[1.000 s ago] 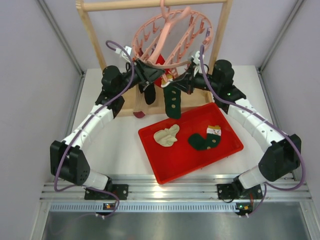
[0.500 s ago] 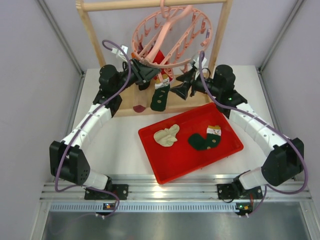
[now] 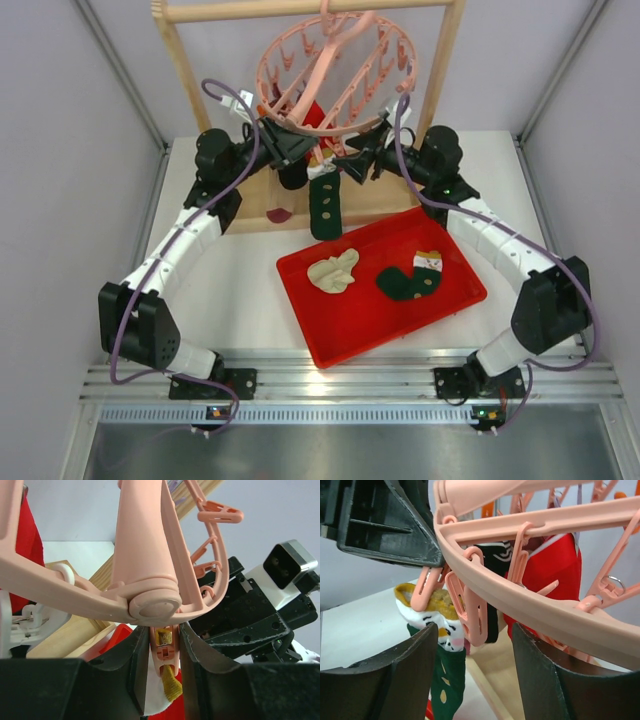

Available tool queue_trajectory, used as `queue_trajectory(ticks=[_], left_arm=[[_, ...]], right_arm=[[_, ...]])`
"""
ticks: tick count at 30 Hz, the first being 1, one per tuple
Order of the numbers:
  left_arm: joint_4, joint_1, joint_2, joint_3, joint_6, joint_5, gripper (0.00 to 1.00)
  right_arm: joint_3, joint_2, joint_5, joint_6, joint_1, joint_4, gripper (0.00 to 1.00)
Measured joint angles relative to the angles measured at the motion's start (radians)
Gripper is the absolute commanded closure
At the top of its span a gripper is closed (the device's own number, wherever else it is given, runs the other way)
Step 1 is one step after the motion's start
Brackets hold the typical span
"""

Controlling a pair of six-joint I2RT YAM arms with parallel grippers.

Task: Clip the socks to the hanger
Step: Clamp the sock onto the hanger.

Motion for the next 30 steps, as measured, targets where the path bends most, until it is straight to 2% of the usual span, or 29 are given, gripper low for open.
queue_trajectory(ticks=[3, 6, 9, 10, 13, 15, 24, 30], left_arm=[[0.000, 0.003, 0.000, 0.000, 0.000, 0.002, 0.71], [0.000, 0.003, 0.000, 0.000, -0.001, 0.002, 0.72], [0.000, 0.003, -0.001, 0.000, -0.001, 0.003, 0.72], [0.000, 0.003, -0.002, 0.000, -0.001, 0.004, 0.71], [0.000, 0.003, -0.002, 0.000, -0.001, 0.007, 0.68], [-0.001, 0.005, -0.004, -0.001, -0.002, 0.007, 0.66], [-0.029, 0.027, -0.097, -0.055, 0.027, -0.029, 0.49], [-0.047, 0.032, -0.256, -0.101, 0.140, -0.058, 0.47]], right_arm=[[0.004, 0.023, 0.005, 0.008, 0.000, 0.016, 0.39], [0.014, 0.040, 0.008, 0.018, 0.000, 0.035, 0.47], [0.018, 0.047, 0.006, 0.033, 0.002, 0.063, 0.63], [0.018, 0.047, 0.006, 0.036, 0.003, 0.069, 0.72], [0.021, 0.047, 0.002, 0.045, 0.012, 0.082, 0.91], [0.021, 0.045, 0.000, 0.045, 0.017, 0.085, 0.98], [-0.032, -0.034, 0.033, 0.013, 0.035, 0.066, 1.00], [-0.045, -0.085, 0.123, -0.060, 0.078, 0.037, 1.00]])
